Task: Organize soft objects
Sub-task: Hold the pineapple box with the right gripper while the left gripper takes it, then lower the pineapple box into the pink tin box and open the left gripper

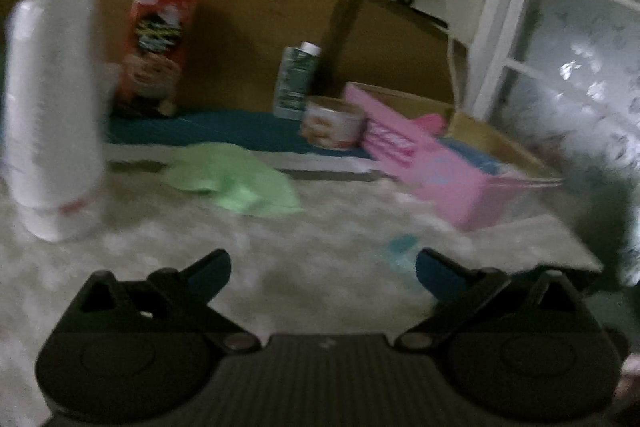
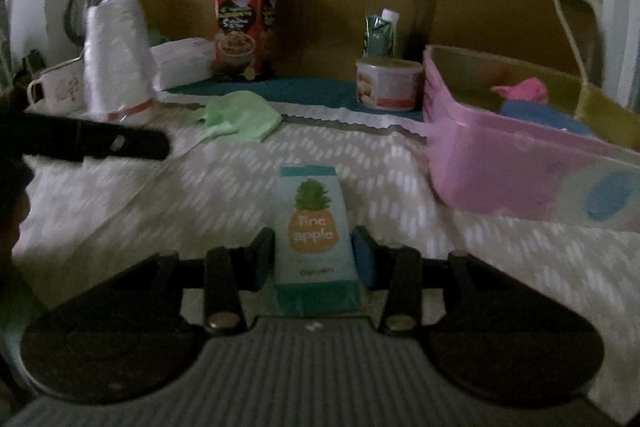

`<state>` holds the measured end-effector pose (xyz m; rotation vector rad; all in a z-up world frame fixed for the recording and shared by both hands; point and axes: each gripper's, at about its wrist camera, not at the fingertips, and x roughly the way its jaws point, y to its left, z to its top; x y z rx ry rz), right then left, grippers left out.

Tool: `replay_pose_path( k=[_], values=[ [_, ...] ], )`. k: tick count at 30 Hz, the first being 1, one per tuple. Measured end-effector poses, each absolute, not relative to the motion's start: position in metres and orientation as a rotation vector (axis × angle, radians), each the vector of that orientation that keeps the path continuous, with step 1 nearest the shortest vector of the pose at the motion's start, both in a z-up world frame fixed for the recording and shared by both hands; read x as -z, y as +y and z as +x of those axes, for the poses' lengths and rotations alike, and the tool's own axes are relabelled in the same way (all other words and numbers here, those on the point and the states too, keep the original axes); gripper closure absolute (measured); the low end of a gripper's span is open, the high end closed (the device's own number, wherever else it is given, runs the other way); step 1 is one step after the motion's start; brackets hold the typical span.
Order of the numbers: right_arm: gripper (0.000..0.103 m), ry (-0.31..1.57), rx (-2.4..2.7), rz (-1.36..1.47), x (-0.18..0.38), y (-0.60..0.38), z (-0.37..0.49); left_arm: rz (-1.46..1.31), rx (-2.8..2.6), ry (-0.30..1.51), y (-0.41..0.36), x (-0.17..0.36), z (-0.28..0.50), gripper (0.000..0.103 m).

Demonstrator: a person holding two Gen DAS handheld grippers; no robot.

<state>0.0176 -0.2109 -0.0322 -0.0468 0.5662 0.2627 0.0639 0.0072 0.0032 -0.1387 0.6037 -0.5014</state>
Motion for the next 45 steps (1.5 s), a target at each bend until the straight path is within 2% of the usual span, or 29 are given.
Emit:
replay_pose_path(
  k=[4, 5, 8, 10, 11, 12, 13, 16, 18, 20, 29, 34, 45],
  values=[
    [0.048, 0.558, -0.261, -0.034, 0.035, -0.219, 0.015, -0.133, 0.513, 0.628, -0.017, -0.010, 0.062, 0.001],
    [0.043, 0.559, -0.256, -0.025, 0.035, -0.221, 0.015, -0.133, 0.519, 0.645, -0.022, -0.010, 0.063, 0.002],
    [0.042, 0.550, -0.252, -0.009, 0.037, -0.225, 0.009, -0.164, 0.567, 0.739, -0.037, -0.008, 0.070, 0.007],
    [0.043, 0.539, -0.254, -0.002, 0.039, -0.226, 0.004, -0.202, 0.613, 0.818, -0.046, -0.003, 0.078, 0.013],
    [0.047, 0.531, -0.258, -0.007, 0.040, -0.226, -0.001, -0.219, 0.628, 0.856, -0.052, 0.001, 0.081, 0.015],
    [0.058, 0.522, -0.270, -0.011, 0.040, -0.225, -0.005, -0.230, 0.636, 0.879, -0.057, 0.005, 0.083, 0.015],
    [0.058, 0.517, -0.276, -0.018, 0.040, -0.225, -0.009, -0.223, 0.627, 0.862, -0.061, 0.005, 0.082, 0.017],
    [0.059, 0.523, -0.305, 0.055, 0.040, -0.231, -0.012, -0.196, 0.620, 0.874, -0.077, 0.004, 0.081, 0.028],
    [0.060, 0.550, -0.361, 0.227, 0.037, -0.249, -0.008, -0.198, 0.604, 0.880, -0.083, 0.001, 0.083, 0.048],
    [0.060, 0.553, -0.356, 0.320, 0.037, -0.262, -0.007, -0.218, 0.612, 0.881, -0.084, -0.005, 0.088, 0.056],
    [0.060, 0.355, -0.229, 0.284, 0.005, -0.284, -0.015, -0.177, 0.725, 0.742, -0.134, -0.063, 0.112, 0.057],
    [0.060, 0.277, -0.154, 0.265, -0.012, -0.309, -0.002, -0.143, 0.767, 0.700, -0.174, -0.077, 0.136, 0.056],
    [0.058, 0.375, -0.045, 0.178, -0.005, -0.352, 0.093, -0.118, 0.651, 0.762, -0.226, -0.049, 0.202, 0.054]
  ],
)
